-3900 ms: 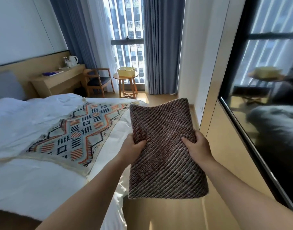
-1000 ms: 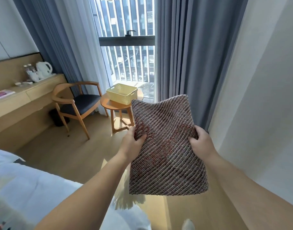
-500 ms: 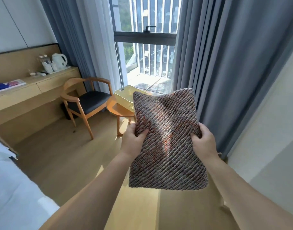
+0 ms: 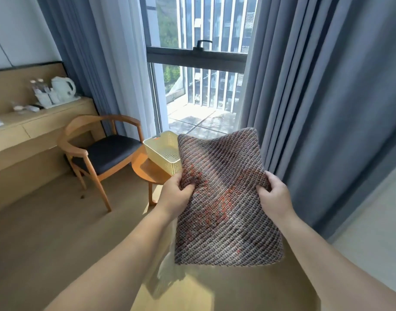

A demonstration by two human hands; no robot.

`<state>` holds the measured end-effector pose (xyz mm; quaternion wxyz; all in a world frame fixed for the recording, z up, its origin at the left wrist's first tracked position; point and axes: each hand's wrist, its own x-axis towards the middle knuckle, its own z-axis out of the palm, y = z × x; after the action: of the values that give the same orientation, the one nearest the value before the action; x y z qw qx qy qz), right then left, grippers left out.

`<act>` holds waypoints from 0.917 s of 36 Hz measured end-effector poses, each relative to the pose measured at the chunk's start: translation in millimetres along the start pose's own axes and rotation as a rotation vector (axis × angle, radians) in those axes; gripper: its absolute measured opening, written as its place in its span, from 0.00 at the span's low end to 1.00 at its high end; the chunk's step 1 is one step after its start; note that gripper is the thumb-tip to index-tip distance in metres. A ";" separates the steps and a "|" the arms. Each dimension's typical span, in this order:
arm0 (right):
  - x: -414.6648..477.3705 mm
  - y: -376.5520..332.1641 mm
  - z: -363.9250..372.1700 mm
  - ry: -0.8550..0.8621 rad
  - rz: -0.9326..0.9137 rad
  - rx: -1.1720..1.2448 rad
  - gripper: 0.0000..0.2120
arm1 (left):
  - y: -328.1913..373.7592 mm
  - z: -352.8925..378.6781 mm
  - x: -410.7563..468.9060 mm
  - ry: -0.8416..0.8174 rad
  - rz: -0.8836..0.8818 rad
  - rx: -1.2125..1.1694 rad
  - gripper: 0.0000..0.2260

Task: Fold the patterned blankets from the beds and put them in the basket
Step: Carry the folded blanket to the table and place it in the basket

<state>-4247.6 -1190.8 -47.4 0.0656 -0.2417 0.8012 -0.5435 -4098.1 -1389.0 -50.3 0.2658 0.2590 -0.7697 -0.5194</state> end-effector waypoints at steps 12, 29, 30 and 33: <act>179.9 -7.0 78.9 -0.010 0.000 -0.065 0.17 | -25.6 -20.8 181.4 -0.003 -0.042 -0.053 0.10; 422.9 0.6 149.2 -0.204 -0.123 -0.001 0.19 | -54.3 1.5 389.4 0.171 -0.066 0.046 0.14; 439.4 1.7 151.3 -0.214 -0.138 0.003 0.20 | -55.3 4.4 402.5 0.192 -0.066 0.052 0.14; 482.5 1.4 156.0 -0.262 -0.162 0.032 0.21 | -54.3 12.6 436.8 0.220 -0.094 0.058 0.11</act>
<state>-4612.7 -1542.6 -35.1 0.1294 -0.3733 0.7550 -0.5233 -4416.5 -1693.2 -44.0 0.3164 0.3575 -0.7376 -0.4775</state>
